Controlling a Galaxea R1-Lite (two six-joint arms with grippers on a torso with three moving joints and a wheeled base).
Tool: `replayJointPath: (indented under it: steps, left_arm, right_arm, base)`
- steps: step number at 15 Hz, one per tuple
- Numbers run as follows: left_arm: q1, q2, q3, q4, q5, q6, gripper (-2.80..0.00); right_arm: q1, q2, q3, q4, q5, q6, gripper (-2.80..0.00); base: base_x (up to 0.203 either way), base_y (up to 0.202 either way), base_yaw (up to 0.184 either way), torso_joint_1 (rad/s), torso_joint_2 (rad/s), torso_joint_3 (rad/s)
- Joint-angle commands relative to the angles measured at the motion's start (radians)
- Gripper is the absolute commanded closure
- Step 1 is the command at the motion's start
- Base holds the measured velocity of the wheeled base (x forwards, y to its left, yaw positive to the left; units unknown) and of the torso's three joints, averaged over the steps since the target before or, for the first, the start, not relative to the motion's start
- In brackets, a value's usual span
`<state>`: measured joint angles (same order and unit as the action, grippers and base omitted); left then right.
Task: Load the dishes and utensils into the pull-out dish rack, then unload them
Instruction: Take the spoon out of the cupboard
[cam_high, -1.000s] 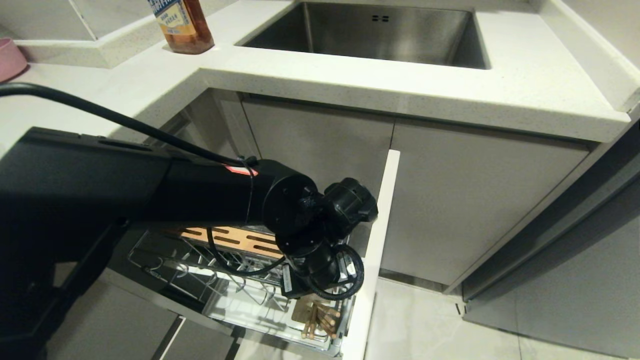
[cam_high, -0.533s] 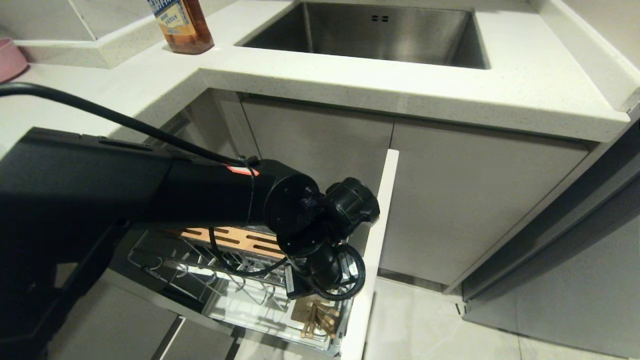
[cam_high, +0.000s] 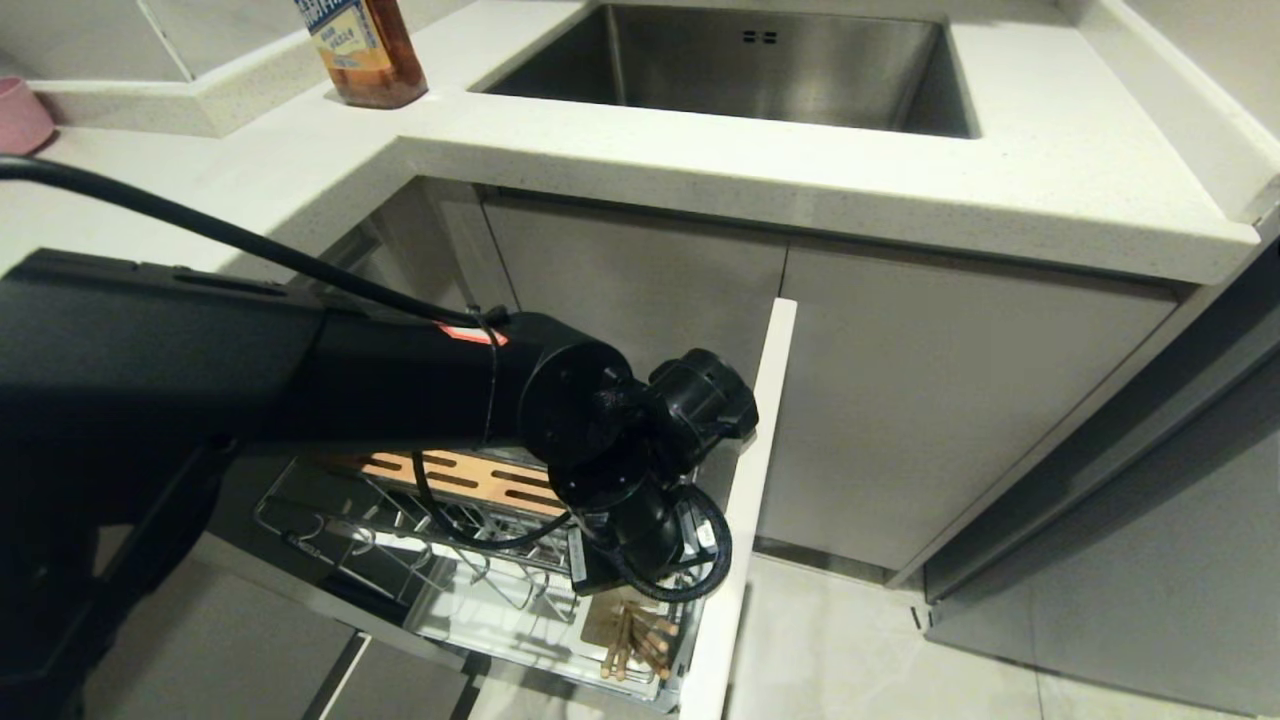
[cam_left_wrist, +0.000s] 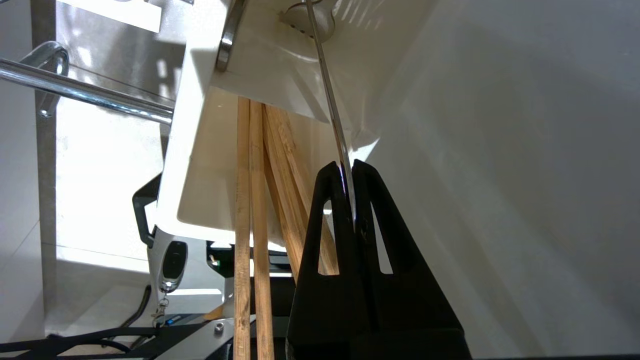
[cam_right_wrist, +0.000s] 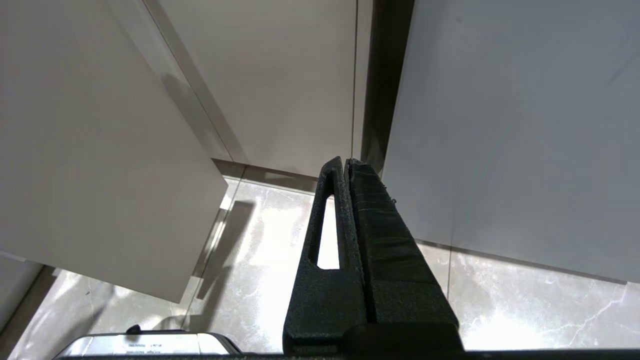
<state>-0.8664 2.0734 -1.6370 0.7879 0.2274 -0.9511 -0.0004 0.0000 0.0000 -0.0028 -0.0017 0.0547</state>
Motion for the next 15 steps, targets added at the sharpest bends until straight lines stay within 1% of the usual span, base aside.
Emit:
replayJointPath:
  steps: [1,5,7,11,15]
  left_arm:
    - [0.001,-0.014,-0.001,0.006,0.003,-0.006,0.00]
    - [0.003,-0.070,-0.008,0.009,0.007,-0.010,0.00]
    - [0.004,-0.093,-0.017,0.012,0.006,-0.035,0.00]
    - [0.004,-0.104,-0.064,0.100,0.001,-0.049,0.00]
    - [0.003,-0.129,-0.072,0.102,-0.017,-0.064,0.00]
  right_arm:
    - [0.000,0.000,0.000,0.000,0.000,0.001,0.00]
    - [0.000,0.000,0.000,0.000,0.000,0.001,0.00]
    - [0.000,0.000,0.000,0.000,0.000,0.001,0.00]
    - [0.000,0.001,0.000,0.000,0.000,0.001,0.00]
    - [0.000,0.000,0.000,0.000,0.000,0.001,0.00]
  base:
    - [0.000,0.000,0.000,0.000,0.00,0.000]
    - [0.000,0.000,0.000,0.000,0.00,0.000]
    - [0.000,0.000,0.000,0.000,0.00,0.000]
    - [0.000,0.000,0.000,0.000,0.00,0.000]
    - [0.000,0.000,0.000,0.000,0.00,0.000]
